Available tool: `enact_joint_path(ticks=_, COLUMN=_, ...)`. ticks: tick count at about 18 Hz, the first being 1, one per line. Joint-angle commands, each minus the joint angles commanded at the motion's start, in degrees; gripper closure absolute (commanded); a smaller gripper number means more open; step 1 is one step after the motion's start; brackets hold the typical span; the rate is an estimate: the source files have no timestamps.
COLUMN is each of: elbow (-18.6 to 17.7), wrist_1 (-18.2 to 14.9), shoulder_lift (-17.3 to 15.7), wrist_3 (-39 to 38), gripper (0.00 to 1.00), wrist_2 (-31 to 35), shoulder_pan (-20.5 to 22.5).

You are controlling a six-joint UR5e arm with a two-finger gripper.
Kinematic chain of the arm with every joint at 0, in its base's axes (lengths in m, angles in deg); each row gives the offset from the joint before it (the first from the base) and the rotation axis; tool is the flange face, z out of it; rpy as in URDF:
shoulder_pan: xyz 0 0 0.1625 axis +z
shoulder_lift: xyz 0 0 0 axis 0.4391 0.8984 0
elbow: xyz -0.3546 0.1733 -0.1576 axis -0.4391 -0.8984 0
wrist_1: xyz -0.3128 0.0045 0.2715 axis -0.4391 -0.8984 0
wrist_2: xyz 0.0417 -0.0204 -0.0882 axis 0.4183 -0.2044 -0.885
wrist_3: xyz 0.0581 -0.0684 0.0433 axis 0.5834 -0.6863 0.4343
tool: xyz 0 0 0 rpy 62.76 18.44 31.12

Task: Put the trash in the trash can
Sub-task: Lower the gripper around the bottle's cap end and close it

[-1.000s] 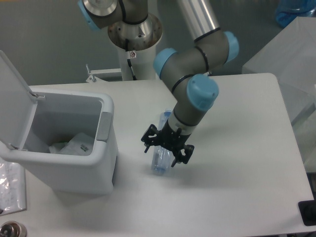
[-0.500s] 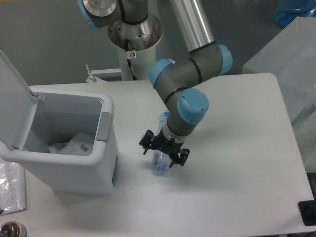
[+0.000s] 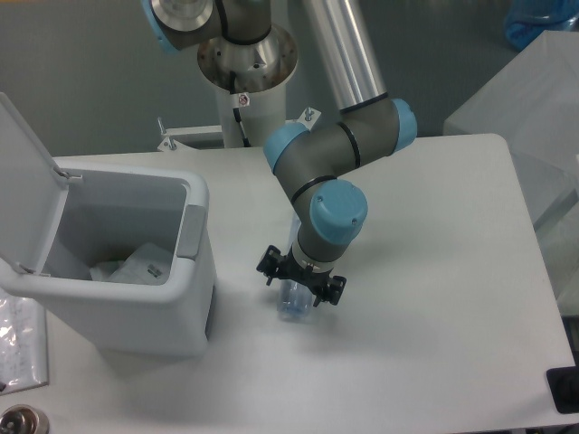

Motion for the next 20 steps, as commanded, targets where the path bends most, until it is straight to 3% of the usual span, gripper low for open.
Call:
enact_joint_path(ticks=2, elbow=0.35, wrist_1=0.00, shoulder_lift=0.35, wrist_3=0.09, gripper=0.01, wrist_2=-0.18, shoulder_pan=-0.09)
enact_joint_path(ticks=6, elbow=0.71, wrist_1=0.09, shoulder_lift=0.44, wrist_3=0.17, gripper=0.35, wrist_2=-0.26, shoulder_pan=-0.09)
enact_joint_path(ticks=9, elbow=1.06, wrist_1=0.00, shoulder_lift=0.27, wrist_3=0.26, gripper=0.51, wrist_2=-0.35, shoulder_pan=-0.09)
enact_joint_path(ticks=14, elbow=1.85, wrist_1=0.09, shoulder_lift=-0.17, wrist_3=0.26, gripper=0.52, wrist_2=-0.44, shoulder_pan=-0.09)
enact_joint_path(ticks=17, elbow=4.48, wrist_1=-0.09, shoulder_lift=-1.48, wrist_3=0.18, gripper=0.52, wrist_2=-1.49, shoulder_pan=0.09)
enact_joint_path(ticks=20, elbow=7.73, wrist_1=-0.09, shoulder_lift=-3.33, wrist_3=-1.14, gripper=0.52, wrist_2=-7.01, shoulder_pan=0.70)
